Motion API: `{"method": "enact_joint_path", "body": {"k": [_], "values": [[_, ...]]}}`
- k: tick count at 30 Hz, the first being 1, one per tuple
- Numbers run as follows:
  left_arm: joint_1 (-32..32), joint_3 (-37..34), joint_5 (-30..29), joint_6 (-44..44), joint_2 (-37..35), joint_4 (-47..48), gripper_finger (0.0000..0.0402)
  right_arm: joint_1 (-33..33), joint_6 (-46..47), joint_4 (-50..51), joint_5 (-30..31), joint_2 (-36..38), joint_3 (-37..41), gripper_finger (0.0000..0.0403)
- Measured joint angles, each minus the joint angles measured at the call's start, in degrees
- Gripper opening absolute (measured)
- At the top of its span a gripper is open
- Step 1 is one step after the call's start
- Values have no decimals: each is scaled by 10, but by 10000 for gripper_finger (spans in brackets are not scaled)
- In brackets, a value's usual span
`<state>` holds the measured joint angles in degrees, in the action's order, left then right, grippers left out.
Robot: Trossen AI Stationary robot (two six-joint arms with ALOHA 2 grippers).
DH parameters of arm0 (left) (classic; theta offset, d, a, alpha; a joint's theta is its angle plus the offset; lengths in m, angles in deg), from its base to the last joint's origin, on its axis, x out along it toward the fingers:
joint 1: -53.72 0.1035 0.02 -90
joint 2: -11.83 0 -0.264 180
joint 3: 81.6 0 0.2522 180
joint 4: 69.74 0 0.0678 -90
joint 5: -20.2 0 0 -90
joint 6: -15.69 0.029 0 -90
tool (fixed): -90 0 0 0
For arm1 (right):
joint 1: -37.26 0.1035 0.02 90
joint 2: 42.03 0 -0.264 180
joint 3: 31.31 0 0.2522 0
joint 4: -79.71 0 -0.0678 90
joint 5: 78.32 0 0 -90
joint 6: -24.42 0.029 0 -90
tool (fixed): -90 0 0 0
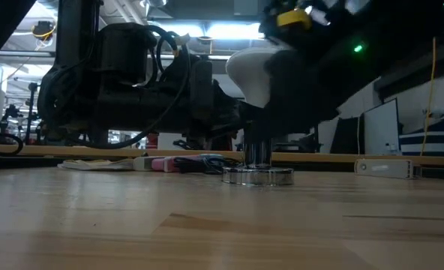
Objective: Screw lightbulb
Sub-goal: Insert the lightbulb into the lamp
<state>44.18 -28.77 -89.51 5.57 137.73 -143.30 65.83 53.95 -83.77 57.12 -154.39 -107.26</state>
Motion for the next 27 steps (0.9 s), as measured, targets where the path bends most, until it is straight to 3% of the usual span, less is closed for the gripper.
{"method": "enact_joint_path", "body": {"k": [4, 10, 20, 27], "values": [[0, 0, 0, 1, 0, 0, 143, -8, 1, -68, -11, -32, -1, 5], [0, 0, 1, 8, 0, 1, 143, -9, 47, -71, -3, -66, 0, 5], [-6, 0, -1, 9, 0, 1, 143, -8, 181, 37, 30, -72, -2, 5], [-10, 0, -4, -1, 0, 1, 143, -8, 185, 48, 35, -72, -2, 5]]}}
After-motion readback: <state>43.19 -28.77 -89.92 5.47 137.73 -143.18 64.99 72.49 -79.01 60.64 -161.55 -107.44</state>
